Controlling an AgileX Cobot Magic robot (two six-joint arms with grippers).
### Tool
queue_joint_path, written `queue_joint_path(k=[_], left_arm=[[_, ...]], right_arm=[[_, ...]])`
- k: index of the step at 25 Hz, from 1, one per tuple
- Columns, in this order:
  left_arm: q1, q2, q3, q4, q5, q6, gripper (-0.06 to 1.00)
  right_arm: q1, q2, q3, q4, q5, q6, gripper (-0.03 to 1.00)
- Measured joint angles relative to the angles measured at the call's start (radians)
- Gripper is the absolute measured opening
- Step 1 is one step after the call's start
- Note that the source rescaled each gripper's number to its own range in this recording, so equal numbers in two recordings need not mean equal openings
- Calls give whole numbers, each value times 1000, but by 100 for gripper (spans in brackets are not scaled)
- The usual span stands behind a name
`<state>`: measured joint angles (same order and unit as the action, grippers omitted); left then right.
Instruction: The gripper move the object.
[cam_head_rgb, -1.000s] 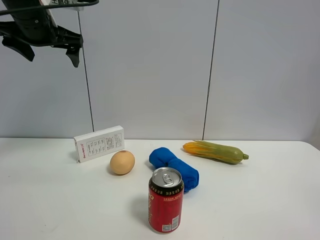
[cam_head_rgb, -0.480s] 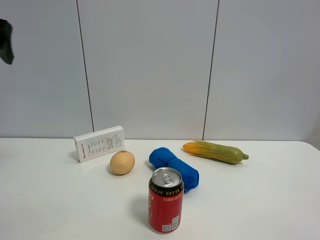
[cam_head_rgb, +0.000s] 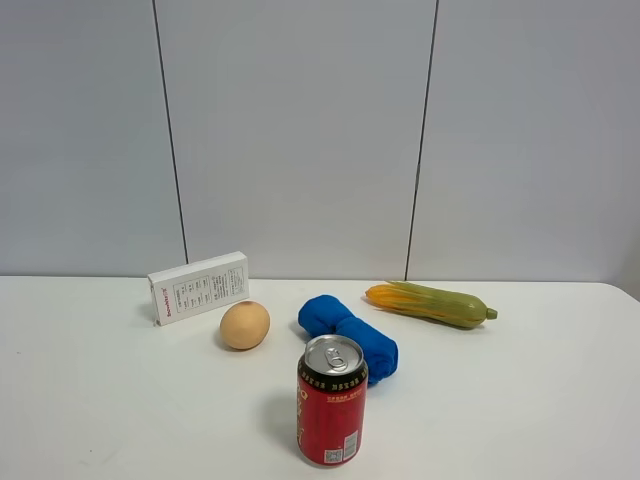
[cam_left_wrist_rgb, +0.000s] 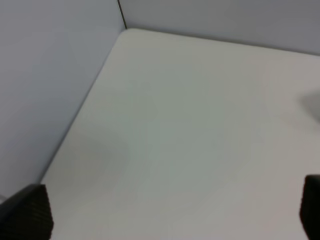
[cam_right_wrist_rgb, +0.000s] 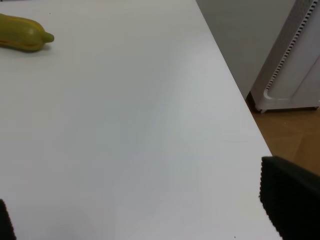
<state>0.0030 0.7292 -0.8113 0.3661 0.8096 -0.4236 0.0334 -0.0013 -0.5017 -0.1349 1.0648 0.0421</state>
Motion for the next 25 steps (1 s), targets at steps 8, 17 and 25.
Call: queue_joint_path(k=[8, 17, 25], left_arm=[[0, -398, 74, -18, 193, 0, 100], [0, -548, 74, -93, 274, 21, 100], [1, -588, 210, -231, 253, 203, 100]], right_arm=[[0, 0, 0, 0, 0, 0, 100], [0, 0, 0, 0, 0, 0, 100], [0, 0, 0, 0, 0, 0, 100]])
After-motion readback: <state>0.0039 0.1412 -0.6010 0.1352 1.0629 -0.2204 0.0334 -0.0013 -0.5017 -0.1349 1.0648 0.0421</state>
